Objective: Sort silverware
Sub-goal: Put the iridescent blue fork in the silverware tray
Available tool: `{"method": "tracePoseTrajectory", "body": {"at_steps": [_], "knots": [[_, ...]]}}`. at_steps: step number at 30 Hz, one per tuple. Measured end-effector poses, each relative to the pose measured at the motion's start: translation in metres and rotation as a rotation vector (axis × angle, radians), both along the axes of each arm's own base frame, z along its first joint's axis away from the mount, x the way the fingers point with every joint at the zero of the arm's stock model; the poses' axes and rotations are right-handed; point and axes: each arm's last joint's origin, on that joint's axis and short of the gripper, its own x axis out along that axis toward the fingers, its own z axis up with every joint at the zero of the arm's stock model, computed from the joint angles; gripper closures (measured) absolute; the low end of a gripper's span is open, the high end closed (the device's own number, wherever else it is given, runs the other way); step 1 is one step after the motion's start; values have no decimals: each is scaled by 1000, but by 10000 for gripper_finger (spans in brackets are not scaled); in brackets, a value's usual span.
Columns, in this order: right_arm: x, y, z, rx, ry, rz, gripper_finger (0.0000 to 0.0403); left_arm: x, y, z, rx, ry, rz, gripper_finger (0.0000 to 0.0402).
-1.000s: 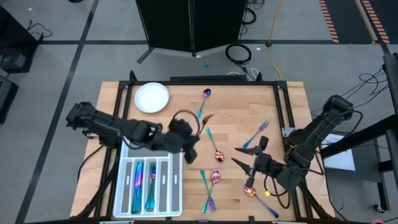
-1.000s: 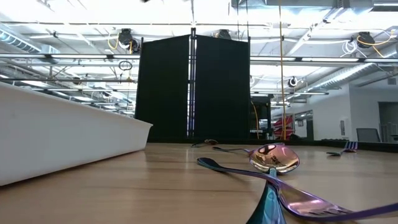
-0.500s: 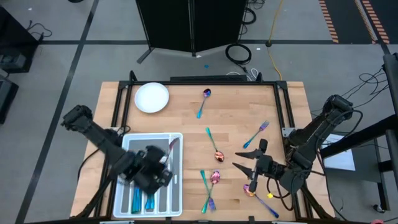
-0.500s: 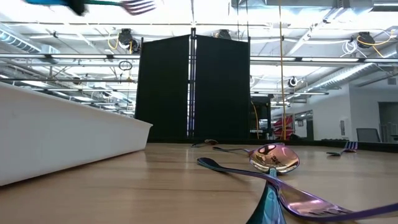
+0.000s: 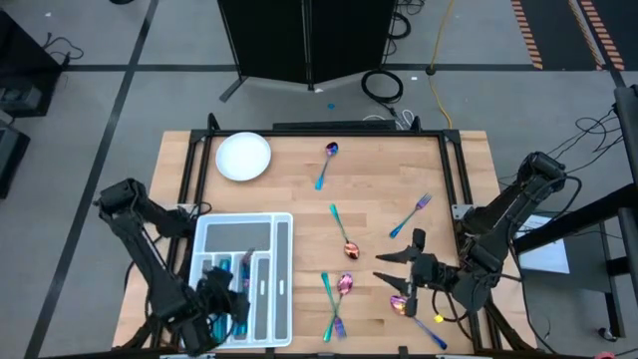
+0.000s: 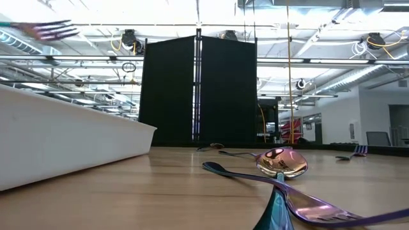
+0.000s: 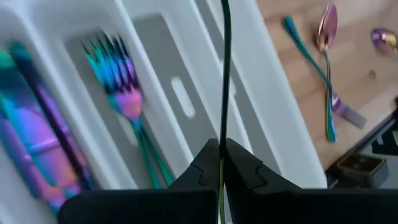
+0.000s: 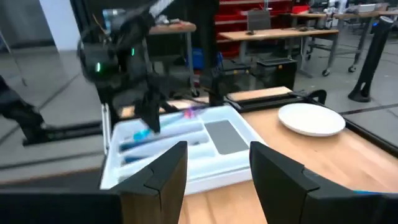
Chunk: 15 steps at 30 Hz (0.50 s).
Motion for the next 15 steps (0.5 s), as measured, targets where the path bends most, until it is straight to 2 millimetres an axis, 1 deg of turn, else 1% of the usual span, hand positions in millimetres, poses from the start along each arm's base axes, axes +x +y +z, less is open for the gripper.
{"method": "tracePoseTrajectory", "body": {"at_steps": [4,8,12,15], "knots": [[0,0,3,31,-20,6,241,3,-16,-19,-15,-13,-18,396],[1,1,3,75,-25,21,241,4,-24,-35,12,3,-30,396],[3,5,-3,91,-17,24,241,3,-29,-44,9,36,-40,396],[3,7,-5,97,-14,23,241,4,-32,-45,-30,45,-44,396]]}}
